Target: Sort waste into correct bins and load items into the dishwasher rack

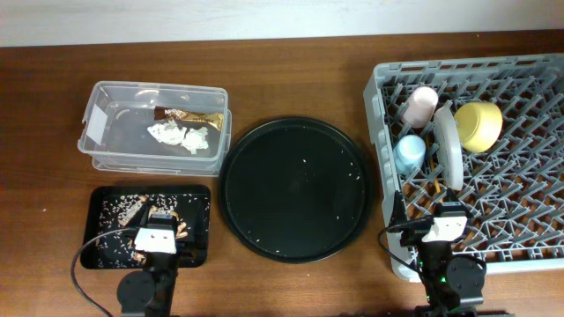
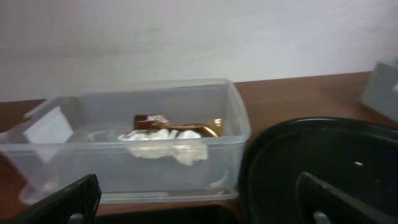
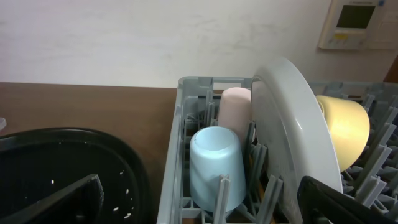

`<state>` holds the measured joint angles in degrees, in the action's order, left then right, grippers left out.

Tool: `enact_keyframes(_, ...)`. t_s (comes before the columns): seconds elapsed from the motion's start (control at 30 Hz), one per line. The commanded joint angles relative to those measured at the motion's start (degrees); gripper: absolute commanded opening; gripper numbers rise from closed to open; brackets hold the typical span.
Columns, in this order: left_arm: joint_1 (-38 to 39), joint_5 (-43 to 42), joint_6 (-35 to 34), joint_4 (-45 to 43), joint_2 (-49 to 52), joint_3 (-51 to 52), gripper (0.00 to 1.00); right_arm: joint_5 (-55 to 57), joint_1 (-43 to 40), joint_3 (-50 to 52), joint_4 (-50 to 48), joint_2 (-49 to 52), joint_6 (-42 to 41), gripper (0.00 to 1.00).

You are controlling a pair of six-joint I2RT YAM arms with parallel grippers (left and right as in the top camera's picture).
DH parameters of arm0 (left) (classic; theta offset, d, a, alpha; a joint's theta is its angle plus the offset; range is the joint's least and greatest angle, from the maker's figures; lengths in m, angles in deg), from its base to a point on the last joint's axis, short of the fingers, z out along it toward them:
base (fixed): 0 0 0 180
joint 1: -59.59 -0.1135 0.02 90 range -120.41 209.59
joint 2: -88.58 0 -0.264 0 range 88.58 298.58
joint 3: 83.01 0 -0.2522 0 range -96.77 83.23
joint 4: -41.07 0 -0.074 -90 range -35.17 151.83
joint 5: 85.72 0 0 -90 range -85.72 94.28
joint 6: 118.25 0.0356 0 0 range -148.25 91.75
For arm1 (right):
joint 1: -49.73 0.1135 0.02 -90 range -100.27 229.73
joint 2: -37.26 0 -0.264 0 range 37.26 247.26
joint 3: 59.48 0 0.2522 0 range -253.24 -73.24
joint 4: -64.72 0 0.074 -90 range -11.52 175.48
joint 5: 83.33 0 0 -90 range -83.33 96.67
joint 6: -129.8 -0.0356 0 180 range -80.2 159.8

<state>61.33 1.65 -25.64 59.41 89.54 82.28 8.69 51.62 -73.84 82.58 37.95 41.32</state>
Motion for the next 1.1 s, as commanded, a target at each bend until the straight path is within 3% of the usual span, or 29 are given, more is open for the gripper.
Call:
enact_keyframes(0.0,-2.56,2.62,1.53,0.22,-0.68,0.46,0.99,-0.07,-0.42,0.28,0.44,-0.48,-0.52,0.99)
enact_keyframes(1.07,-3.26,2.64,1.57,0.17,-0.61,0.46,0.99,-0.07,-0.42,0.28,0.44,-0.48,-0.52,0.98)
